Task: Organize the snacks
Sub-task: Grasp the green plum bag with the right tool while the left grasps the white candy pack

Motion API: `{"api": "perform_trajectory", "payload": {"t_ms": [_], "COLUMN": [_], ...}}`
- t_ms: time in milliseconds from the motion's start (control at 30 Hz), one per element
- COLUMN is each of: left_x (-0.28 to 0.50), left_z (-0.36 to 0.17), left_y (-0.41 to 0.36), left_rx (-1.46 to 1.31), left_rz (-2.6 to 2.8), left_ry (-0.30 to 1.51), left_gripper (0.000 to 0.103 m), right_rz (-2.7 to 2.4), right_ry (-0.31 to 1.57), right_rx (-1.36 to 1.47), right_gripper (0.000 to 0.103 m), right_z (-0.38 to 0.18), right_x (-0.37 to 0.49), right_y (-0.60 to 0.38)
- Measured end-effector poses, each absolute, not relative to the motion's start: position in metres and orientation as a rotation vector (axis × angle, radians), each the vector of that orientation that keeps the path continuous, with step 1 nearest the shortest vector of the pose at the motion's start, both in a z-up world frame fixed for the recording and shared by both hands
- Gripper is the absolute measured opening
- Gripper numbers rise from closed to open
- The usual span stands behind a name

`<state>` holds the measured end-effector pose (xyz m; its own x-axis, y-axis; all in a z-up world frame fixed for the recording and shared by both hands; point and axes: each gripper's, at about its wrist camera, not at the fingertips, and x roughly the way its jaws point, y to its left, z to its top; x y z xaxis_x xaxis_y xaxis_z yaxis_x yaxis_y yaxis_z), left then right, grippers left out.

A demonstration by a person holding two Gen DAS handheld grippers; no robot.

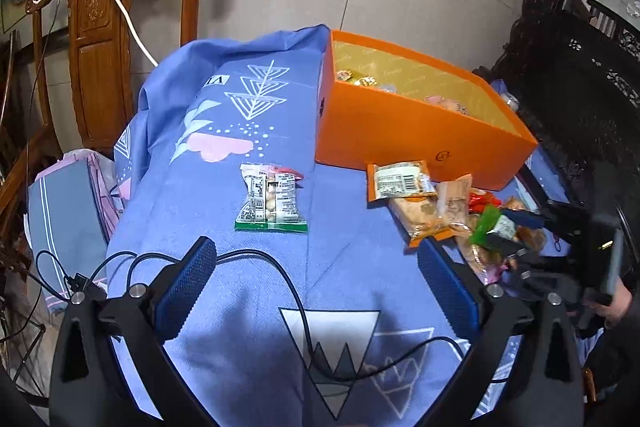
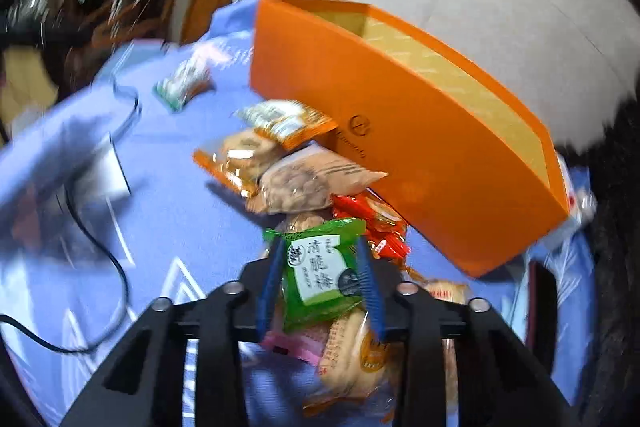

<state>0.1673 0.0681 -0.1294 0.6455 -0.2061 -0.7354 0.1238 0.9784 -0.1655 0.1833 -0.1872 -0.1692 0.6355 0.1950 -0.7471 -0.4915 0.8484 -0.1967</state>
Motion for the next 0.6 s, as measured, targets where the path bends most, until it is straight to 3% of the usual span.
{"api": "perform_trajectory", "payload": {"t_ms": [33, 67, 200, 500, 533, 567, 600], "left_x": [0.175, 0.181, 0.221, 0.277, 0.279, 0.280, 0.281], "left_z": [-0.136, -0.140, -0.169, -0.222, -0.225, -0.226, -0.227], "left_y": [0.068, 0.067, 0.066, 0.068, 0.067, 0.066, 0.065], "left_rx": [-0.103, -0.104, -0.099, -0.108, -0.102, -0.098, -0.083], "left_rz": [-0.182, -0.176, -0.126, -0.029, -0.031, -0.034, -0.031], "left_ry": [0.863, 0.869, 0.919, 1.030, 1.037, 1.042, 1.038], "left_gripper": [0.099, 0.099, 0.099, 0.099, 0.099, 0.099, 0.099], "right_rz": [0.396, 0.390, 0.351, 0.348, 0.362, 0.374, 0.369], "right_ry": [0.766, 0.752, 0.711, 0.767, 0.769, 0.761, 0.739], "right_rx": [-0.335, -0.289, -0.130, -0.130, -0.138, -0.154, -0.196], "right_gripper": [0.024, 0.000, 0.000, 0.000, 0.002, 0.013, 0.049], "right_z": [-0.160, -0.155, -0.136, -0.157, -0.156, -0.154, -0.152], "right_x": [0.178, 0.173, 0.150, 0.155, 0.154, 0.153, 0.151], "right_y": [-0.193, -0.196, -0.209, -0.211, -0.210, -0.207, -0.203]}}
